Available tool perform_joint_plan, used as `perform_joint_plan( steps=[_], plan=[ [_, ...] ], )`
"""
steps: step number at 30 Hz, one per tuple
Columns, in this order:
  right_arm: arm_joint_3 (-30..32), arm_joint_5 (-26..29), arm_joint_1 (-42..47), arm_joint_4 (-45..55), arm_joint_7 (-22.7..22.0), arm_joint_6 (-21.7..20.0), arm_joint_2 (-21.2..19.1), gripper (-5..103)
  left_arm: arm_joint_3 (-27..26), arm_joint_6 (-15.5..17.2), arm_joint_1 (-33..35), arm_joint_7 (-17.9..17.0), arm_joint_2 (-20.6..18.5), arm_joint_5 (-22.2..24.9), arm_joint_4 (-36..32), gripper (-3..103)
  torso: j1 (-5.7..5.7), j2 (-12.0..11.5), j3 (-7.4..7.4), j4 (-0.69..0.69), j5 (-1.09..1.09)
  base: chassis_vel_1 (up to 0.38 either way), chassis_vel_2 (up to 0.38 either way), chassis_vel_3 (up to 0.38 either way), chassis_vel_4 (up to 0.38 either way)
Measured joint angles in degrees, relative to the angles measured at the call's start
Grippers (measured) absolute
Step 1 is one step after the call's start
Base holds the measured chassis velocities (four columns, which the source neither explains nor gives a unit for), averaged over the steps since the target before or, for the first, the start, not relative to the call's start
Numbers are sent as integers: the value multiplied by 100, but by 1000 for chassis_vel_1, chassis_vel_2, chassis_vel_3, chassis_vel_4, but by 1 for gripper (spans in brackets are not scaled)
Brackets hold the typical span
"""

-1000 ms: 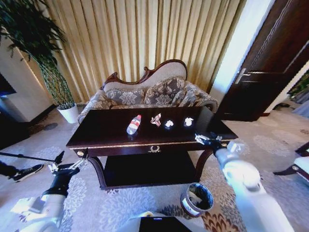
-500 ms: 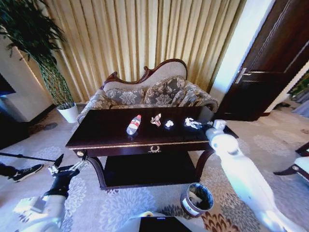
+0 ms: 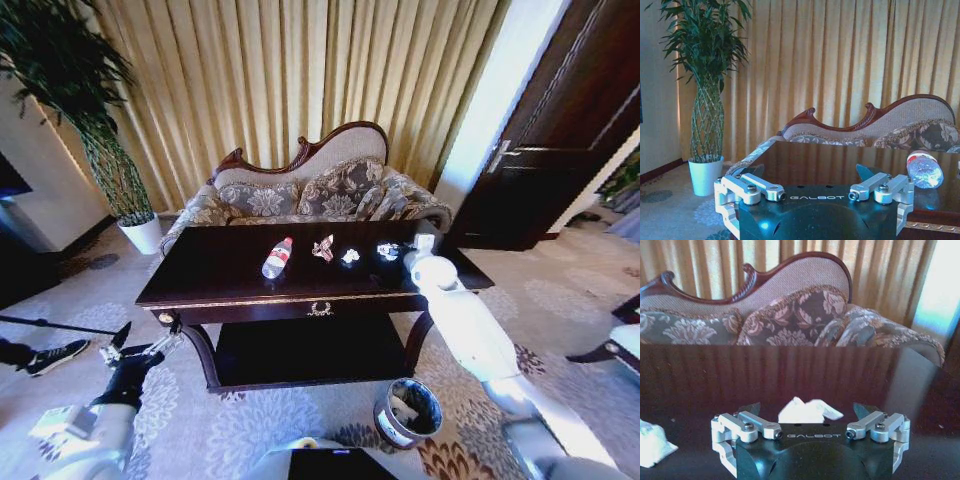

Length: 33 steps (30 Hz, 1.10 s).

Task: Move to the front of the table and place the trash on the table into the trash bin.

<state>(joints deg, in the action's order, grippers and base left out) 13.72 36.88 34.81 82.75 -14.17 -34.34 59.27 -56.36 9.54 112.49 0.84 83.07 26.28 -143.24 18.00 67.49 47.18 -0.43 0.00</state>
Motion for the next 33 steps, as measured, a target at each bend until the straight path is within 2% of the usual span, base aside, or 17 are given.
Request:
perform_joint_plan(
  steps=[9, 10, 13, 18, 22, 24, 28, 29, 32, 33],
  plan=[
    [150, -128, 104, -113, -5, -5, 25, 100, 8, 1, -23, 1, -35, 4, 0, 100, 0, 0, 0, 0, 0, 0, 0, 0, 0],
    [157, -129, 132, -106, 1, -5, 24, 102, 14, 1, -31, 1, -36, 4, 0, 100, -1, 0, 0, 0, 0, 0, 0, 0, 0],
    [164, -129, 193, -57, 8, -4, 18, 88, 18, 1, -37, 1, -36, 4, 0, 100, -1, 0, 0, 0, 0, 0, 0, 0, 0],
    [168, -131, 207, -40, 9, 9, 31, 78, 12, -2, -33, 1, -36, 3, 0, 100, -1, 1, 0, 0, 0, 0, 0, 0, 0],
    [182, -140, 208, -25, 10, 19, 49, 55, 12, -10, -36, 1, -44, 2, 0, 100, -1, 1, 0, 1, 0, 0, 0, 0, 0],
    [185, -142, 208, -20, 10, 21, 49, 55, 13, -11, -37, 1, -48, 1, 0, 100, -1, 1, 0, 0, 0, 0, 0, 0, 0],
    [226, -145, 215, 42, 11, 34, 31, 34, 29, -13, -40, 9, -52, -3, 0, 100, -1, 1, 0, 0, 0, 0, 0, 0, 0],
    [226, -145, 215, 42, 11, 34, 31, 34, 29, -13, -40, 9, -52, -3, 0, 100, -1, 1, 0, 0, 0, 0, 0, 0, 0],
    [268, -139, 240, 137, 14, 41, 12, 18, 36, -14, -42, 17, -53, -6, 0, 100, -1, 1, 0, 0, 0, 0, 0, 0, 0],
    [281, -132, 252, 174, 16, 52, 3, 18, 38, -15, -42, 19, -54, -7, 0, 100, -1, 1, 0, 0, 0, 0, 0, 0, 0]
  ],
)
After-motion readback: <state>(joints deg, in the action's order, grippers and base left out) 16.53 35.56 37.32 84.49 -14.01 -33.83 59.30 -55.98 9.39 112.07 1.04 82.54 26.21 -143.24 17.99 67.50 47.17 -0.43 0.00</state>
